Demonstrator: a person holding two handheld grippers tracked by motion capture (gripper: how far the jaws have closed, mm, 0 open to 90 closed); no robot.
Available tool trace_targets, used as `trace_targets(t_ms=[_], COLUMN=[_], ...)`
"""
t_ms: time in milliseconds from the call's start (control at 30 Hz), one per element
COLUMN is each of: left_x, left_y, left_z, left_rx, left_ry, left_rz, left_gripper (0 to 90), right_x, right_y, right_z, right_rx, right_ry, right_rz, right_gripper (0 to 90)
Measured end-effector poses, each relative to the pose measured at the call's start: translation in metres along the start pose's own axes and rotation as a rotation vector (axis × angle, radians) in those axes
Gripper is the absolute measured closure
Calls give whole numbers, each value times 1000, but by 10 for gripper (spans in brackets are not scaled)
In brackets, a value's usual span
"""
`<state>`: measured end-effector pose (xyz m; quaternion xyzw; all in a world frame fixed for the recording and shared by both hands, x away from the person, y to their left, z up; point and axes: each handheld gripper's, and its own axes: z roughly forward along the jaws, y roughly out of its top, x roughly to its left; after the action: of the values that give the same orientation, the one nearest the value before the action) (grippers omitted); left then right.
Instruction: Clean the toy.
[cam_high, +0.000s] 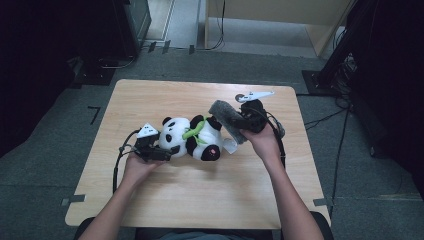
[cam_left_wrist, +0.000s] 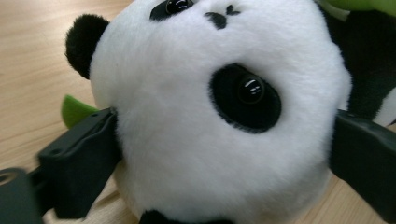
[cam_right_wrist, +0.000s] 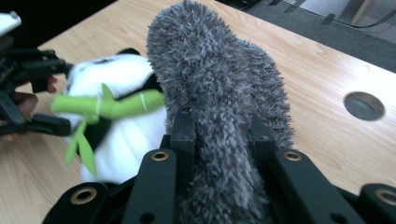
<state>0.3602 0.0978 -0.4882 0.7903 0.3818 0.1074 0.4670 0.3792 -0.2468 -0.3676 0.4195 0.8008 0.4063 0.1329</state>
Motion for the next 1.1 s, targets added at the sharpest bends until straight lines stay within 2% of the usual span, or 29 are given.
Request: trace_targets(t_ms=[133, 400, 533, 867, 1100], left_x=[-3, -4, -4, -5, -5], left_y=[-1, -3, -3, -2, -3], left_z=[-2, -4, -4, -4, -5], left_rx=[-1, -9, -13, -11, -9], left_ry=[12, 15, 19, 21, 23], left_rz=[2, 10, 7, -6, -2], left_gripper=[126, 159, 159, 159, 159], right_x=[9, 31, 44, 68, 79], right_y=[12, 36, 48, 74, 79], right_z=[6, 28, 47, 96, 124], right_rx=[12, 32, 42, 105, 136], right_ry=[10, 57, 82, 129, 156], right_rz=[-12, -54, -94, -131, -143], right_gripper=[713, 699, 699, 694, 688])
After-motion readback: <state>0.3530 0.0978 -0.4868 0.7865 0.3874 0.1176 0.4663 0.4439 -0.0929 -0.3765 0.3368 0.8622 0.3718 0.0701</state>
